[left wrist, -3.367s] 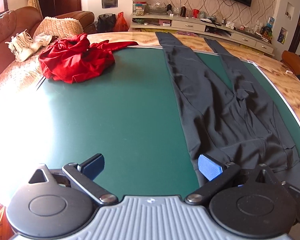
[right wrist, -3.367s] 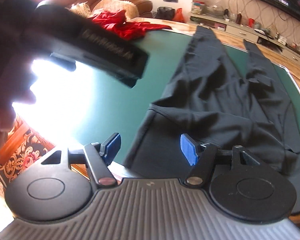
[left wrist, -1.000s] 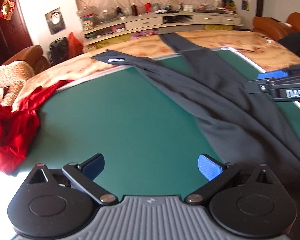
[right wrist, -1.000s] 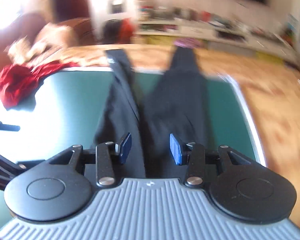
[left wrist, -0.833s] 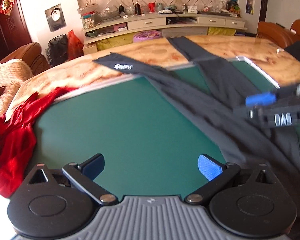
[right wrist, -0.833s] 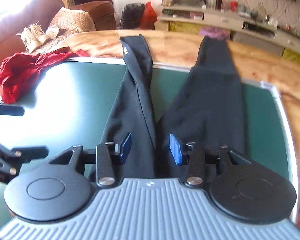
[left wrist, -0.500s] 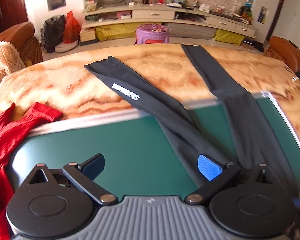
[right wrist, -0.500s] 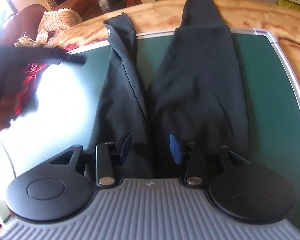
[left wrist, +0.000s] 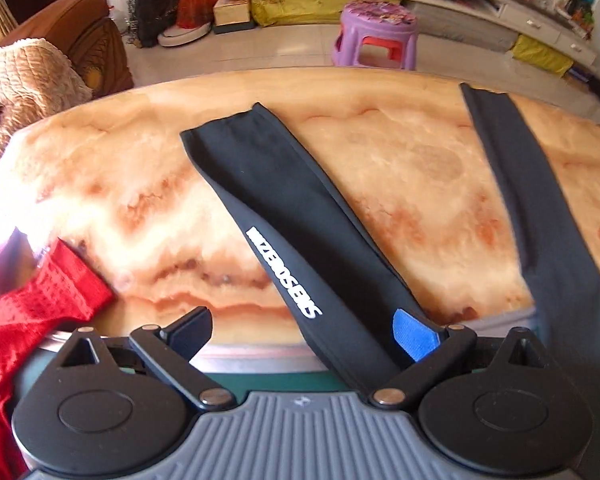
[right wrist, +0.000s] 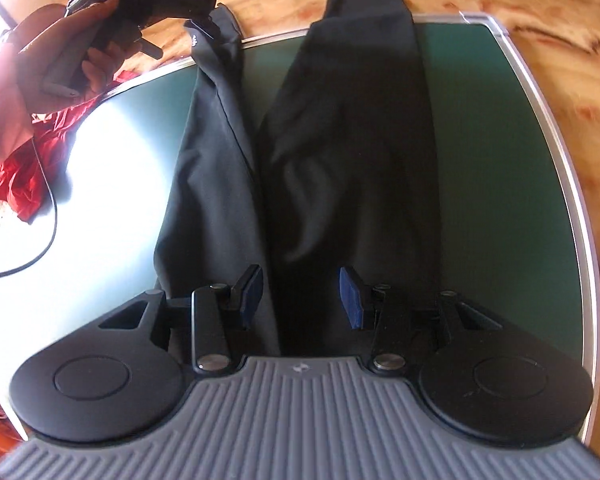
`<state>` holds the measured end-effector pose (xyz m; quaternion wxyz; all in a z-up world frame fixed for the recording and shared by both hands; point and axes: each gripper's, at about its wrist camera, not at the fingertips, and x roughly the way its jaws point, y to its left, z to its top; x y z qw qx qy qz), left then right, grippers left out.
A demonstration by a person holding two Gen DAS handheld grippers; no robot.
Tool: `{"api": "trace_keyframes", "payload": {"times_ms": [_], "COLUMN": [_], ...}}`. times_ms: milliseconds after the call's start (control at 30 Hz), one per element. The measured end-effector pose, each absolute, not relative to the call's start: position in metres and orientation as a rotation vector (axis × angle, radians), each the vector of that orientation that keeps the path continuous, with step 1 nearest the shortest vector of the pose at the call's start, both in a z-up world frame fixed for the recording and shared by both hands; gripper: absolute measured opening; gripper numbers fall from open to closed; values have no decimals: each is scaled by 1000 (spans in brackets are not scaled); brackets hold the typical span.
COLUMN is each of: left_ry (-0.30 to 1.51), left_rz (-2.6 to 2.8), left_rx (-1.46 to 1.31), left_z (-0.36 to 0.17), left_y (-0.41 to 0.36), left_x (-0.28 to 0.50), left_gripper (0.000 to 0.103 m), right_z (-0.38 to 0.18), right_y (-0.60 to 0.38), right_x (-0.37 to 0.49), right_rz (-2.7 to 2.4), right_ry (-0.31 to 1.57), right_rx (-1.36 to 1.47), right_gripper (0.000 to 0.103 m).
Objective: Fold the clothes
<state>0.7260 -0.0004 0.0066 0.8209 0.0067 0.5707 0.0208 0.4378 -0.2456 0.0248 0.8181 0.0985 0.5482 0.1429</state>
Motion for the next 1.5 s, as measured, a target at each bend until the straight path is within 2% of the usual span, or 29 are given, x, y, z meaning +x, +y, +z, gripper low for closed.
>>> {"api": "trace_keyframes", "payload": {"times_ms": [200, 300, 367, 433, 500, 567, 633, 833, 1033, 1067, 1100, 1133, 1267, 1367, 1467, 1500], "left_ry": [1249, 1275, 1300, 1320, 1306, 1293, 1284, 1234, 1171, 1161, 1151, 1141, 1120, 1183, 1245, 1257], "left_rz": [113, 112, 106, 101, 101, 103, 88, 68, 80, 79, 78, 77, 68, 82, 144, 165], "left_rx": [126, 134, 127, 113, 127, 159, 162, 158, 97, 91, 85, 79, 63, 83, 95, 80], "left_z": [4, 2, -2, -5, -3, 0, 5, 22, 45, 50, 54, 58, 71, 63, 48, 42], "left_y": [-13, -16, -16, -16, -17, -20, -21, -23, -14, -13, -12, -11, -8, -12, -12, -10], "left_x": [739, 744, 747, 750, 750, 747, 745, 736, 729, 728, 727, 725, 724, 730, 738, 740], "left_gripper": [89, 79, 66, 42, 32, 31, 23, 8, 2, 2, 2, 2, 0, 0, 23, 43], "right_z": [21, 22, 22, 22, 22, 22, 21, 19, 20, 19, 17, 15, 22, 33, 39, 38], "right_y": [-249, -246, -245, -246, -247, -251, -256, -265, -260, -258, -257, -256, -259, -265, -266, -265], "right_x": [433, 431, 430, 429, 428, 427, 425, 421, 415, 414, 413, 413, 405, 398, 396, 397], "right_rz": [304, 307, 311, 315, 312, 308, 310, 326, 392, 399, 401, 399, 377, 361, 357, 357], "right_ry": [1199, 1206, 1210, 1215, 1219, 1221, 1224, 1224, 1234, 1242, 1251, 1265, 1248, 1216, 1213, 1214], "right_rx": [224, 223, 230, 243, 253, 264, 293, 329, 313, 309, 310, 309, 329, 352, 353, 354], "right_gripper": [49, 49, 49, 49, 49, 49, 49, 49, 49, 42, 18, 7, 2, 2, 2, 2]}}
